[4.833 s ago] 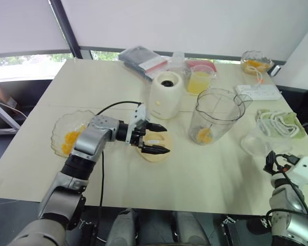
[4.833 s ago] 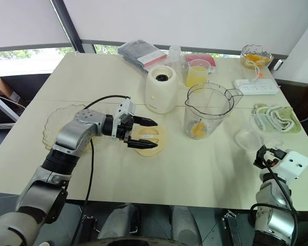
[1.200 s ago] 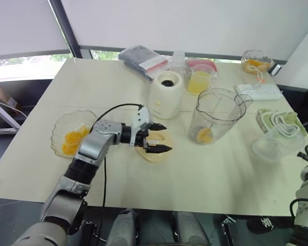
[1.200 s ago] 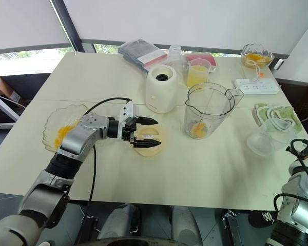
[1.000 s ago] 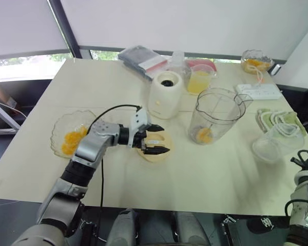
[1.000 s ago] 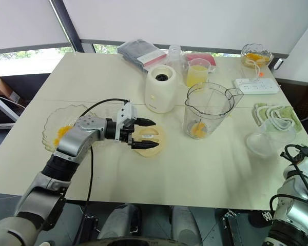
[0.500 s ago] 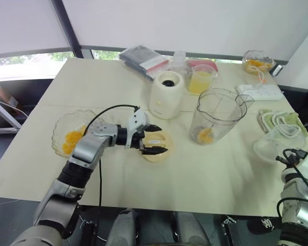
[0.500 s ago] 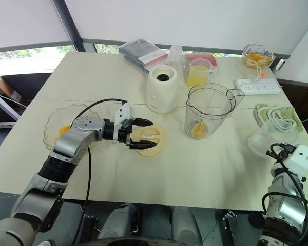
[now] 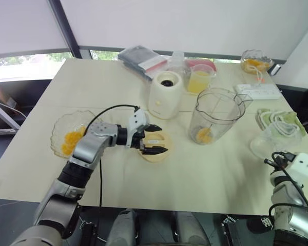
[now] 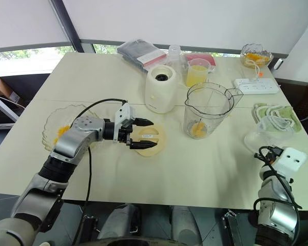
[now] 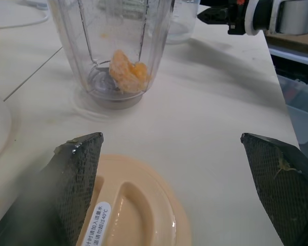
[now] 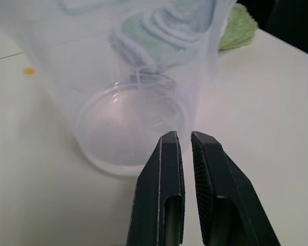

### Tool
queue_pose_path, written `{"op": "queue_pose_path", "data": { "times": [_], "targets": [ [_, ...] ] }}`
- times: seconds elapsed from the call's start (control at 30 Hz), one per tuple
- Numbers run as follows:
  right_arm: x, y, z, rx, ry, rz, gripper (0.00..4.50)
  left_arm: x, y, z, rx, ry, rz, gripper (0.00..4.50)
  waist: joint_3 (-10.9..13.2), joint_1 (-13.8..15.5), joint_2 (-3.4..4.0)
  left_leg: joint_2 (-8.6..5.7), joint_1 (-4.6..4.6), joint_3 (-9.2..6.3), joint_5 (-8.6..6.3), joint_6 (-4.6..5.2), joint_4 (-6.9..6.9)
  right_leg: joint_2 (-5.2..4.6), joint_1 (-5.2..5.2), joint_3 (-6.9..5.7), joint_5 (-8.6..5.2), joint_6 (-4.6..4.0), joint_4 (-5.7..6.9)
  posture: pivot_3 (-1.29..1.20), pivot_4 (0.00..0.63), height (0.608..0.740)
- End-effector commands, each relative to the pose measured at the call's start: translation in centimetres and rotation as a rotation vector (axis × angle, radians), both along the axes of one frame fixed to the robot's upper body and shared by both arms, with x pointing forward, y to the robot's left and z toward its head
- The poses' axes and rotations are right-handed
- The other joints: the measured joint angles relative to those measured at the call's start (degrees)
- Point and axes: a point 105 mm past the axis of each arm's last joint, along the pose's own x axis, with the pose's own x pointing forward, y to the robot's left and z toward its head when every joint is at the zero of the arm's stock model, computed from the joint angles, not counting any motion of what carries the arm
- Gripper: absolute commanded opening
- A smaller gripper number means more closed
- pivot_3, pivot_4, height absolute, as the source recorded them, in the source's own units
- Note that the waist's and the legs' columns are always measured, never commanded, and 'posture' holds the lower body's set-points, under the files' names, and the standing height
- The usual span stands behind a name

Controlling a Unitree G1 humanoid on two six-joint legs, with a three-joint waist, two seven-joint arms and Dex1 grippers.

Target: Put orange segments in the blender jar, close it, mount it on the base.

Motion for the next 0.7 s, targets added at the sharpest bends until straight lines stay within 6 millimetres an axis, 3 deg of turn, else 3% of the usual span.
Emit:
{"op": "queue_pose_path", "data": {
  "times": [0.03, 0.7],
  "targets": [
    [0.3, 0.5, 1.6, -0.034, -0.048, 0.026, 0.38, -0.1, -0.4, 1.1, -0.021, -0.039, -0.028, 4.5, 0.0, 0.01, 0.0, 0.0, 0.0, 0.0, 0.0, 0.0, 0.0, 0.0, 0.0, 0.0, 0.0, 0.0, 0.0, 0.0, 0.15, 0.74],
    [2.0, 2.6, 3.0, -0.038, -0.079, 0.106, 0.38, -0.1, -0.7, 1.0, -0.028, -0.04, -0.032, 4.5, 0.0, 0.05, 0.0, 0.0, 0.0, 0.0, 0.0, 0.0, 0.0, 0.0, -0.01, 0.0, 0.0, 0.0, 0.0, 0.0, 0.15, 0.74]
  ]
}}
